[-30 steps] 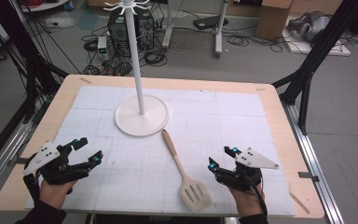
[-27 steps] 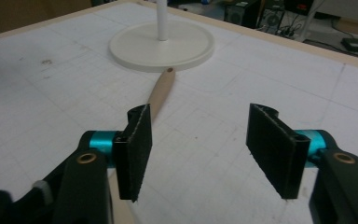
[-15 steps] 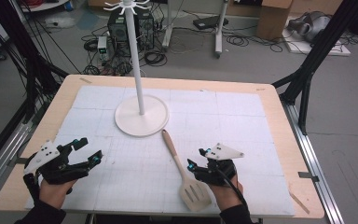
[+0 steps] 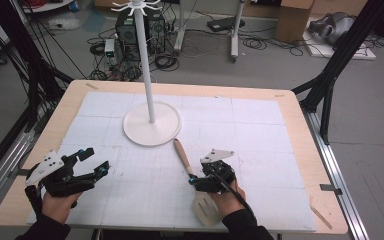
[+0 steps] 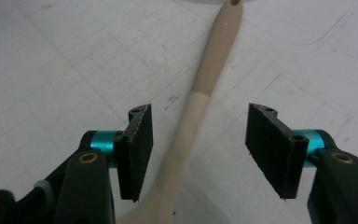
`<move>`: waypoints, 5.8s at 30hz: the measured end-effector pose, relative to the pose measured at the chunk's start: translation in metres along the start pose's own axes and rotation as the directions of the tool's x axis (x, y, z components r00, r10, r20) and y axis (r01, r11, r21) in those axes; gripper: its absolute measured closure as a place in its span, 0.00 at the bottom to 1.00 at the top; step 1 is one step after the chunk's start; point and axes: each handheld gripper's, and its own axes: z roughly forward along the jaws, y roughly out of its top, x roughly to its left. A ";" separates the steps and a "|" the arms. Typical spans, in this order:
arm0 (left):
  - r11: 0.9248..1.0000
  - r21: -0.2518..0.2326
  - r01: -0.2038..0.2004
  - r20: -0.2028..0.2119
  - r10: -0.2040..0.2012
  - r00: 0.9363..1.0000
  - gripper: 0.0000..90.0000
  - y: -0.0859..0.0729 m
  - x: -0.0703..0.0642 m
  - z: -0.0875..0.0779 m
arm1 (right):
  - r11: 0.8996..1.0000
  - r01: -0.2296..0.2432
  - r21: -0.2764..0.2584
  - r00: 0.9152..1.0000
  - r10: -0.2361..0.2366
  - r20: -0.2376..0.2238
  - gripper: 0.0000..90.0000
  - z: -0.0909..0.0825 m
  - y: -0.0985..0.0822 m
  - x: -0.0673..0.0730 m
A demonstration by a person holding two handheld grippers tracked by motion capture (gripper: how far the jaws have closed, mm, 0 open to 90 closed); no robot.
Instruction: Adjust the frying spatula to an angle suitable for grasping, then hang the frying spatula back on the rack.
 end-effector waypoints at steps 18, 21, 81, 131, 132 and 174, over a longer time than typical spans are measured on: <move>1.000 0.002 0.005 0.000 -0.005 1.000 0.27 0.000 0.001 0.000 | 0.986 0.001 0.165 1.000 -0.005 0.019 0.75 0.029 0.003 0.007; 1.000 0.004 0.006 0.001 -0.006 1.000 0.27 0.000 0.001 0.000 | 0.986 0.011 0.166 1.000 -0.015 0.026 0.78 0.029 0.003 0.011; 1.000 0.019 0.005 0.003 -0.005 1.000 0.27 -0.002 -0.001 0.001 | 0.997 0.067 0.043 0.996 -0.064 -0.060 0.67 -0.040 -0.045 -0.081; 1.000 0.012 0.011 0.031 -0.011 0.999 0.24 -0.002 -0.003 0.005 | 0.944 -0.027 -0.329 0.988 0.075 0.135 0.21 -0.114 -0.072 -0.078; 1.000 0.013 0.010 0.033 -0.011 0.999 0.25 -0.002 -0.004 0.005 | 0.949 -0.018 -0.316 0.989 0.063 0.136 0.21 -0.112 -0.071 -0.078; 0.999 0.036 -0.005 0.036 0.004 0.999 0.25 -0.003 -0.007 0.008 | 0.952 0.162 0.259 0.987 -0.154 -0.052 0.70 -0.032 -0.043 -0.076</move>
